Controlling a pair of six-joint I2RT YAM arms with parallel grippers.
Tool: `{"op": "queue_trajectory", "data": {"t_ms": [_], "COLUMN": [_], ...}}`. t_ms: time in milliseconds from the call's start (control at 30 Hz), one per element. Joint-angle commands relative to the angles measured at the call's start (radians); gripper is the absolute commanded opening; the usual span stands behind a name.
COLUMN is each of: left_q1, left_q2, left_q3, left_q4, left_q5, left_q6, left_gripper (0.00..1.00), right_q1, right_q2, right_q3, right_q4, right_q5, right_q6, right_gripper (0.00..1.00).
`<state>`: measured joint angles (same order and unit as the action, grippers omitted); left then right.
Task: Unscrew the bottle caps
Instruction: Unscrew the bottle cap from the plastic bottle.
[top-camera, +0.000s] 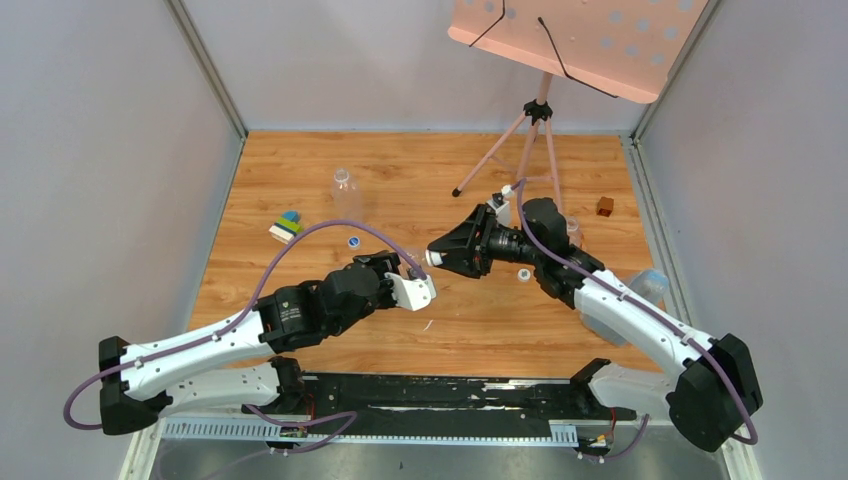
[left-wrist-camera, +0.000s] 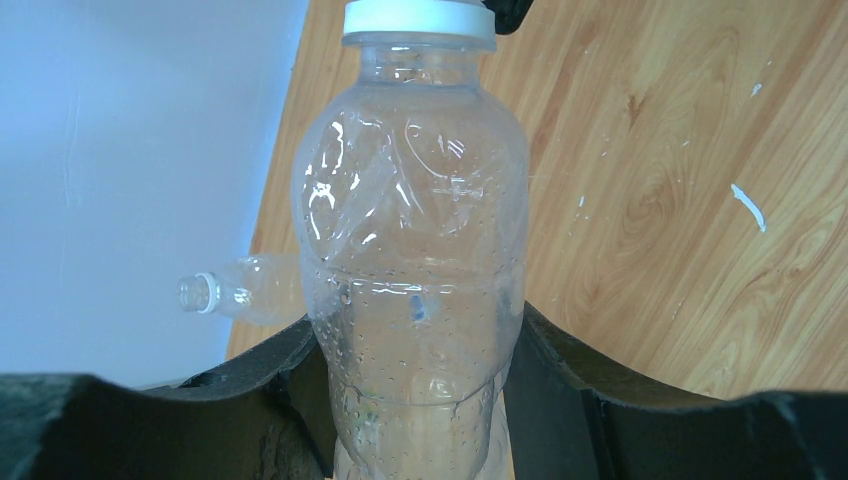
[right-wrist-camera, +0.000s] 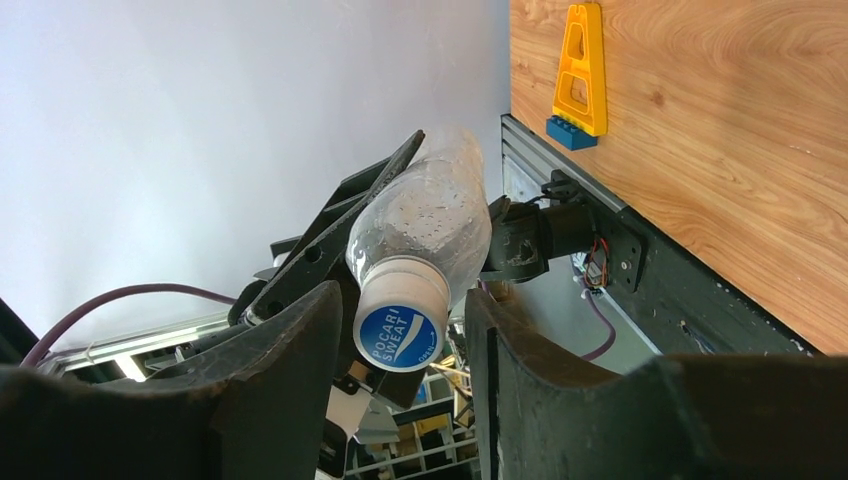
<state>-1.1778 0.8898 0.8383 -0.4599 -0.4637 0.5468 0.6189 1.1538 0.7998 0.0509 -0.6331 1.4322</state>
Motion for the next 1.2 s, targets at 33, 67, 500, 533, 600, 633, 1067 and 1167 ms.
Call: {"op": "queue_trajectory", "data": {"t_ms": [33, 67, 500, 533, 600, 633, 1067, 1167], "left_q1": [-0.006, -0.005, -0.002, 0.001, 0.048, 0.069, 0.261, 0.262], "left_q2": [-0.022, -0.022, -0.057, -0.062, -0.077, -0.087, -0.008, -0.008], "left_q3": [0.000, 0.001, -0.011, -0.010, 0.002, 0.012, 0.119, 0.122], "left_q4": [0.022, 0.021, 0.014, 0.012, -0.013, -0.031, -0.236, -0.245], "left_q5": [0.018, 0.019, 0.035, 0.068, 0.205, 0.261, 1.078, 1.063], "left_q6": [-0.010, -0.013, -0.104, -0.125, -0.188, -0.229, -0.369, -0.369], "left_gripper": [0.00, 0.00, 0.00, 0.00, 0.00, 0.00, 0.00, 0.00], "right_q1": [0.002, 0.002, 0.002, 0.003, 0.005, 0.007, 0.008, 0.008], "right_q2": [-0.034, -0.035, -0.063, -0.069, -0.078, -0.085, -0.367, -0.396], "right_q3": [0.013, 0.009, 0.010, 0.031, 0.095, 0.126, -0.026, -0.034], "right_q4": [0.038, 0.038, 0.158, 0.169, 0.113, 0.060, -0.038, -0.016], "right_q5": [0.030, 0.031, -0.011, -0.026, -0.086, -0.112, -0.472, -0.359], "right_q6": [0.032, 0.034, -0.120, -0.208, -0.467, -0.620, -1.747, -1.749], "right_gripper": [0.50, 0.48, 0.00, 0.00, 0.00, 0.00, 0.00, 0.00]}}
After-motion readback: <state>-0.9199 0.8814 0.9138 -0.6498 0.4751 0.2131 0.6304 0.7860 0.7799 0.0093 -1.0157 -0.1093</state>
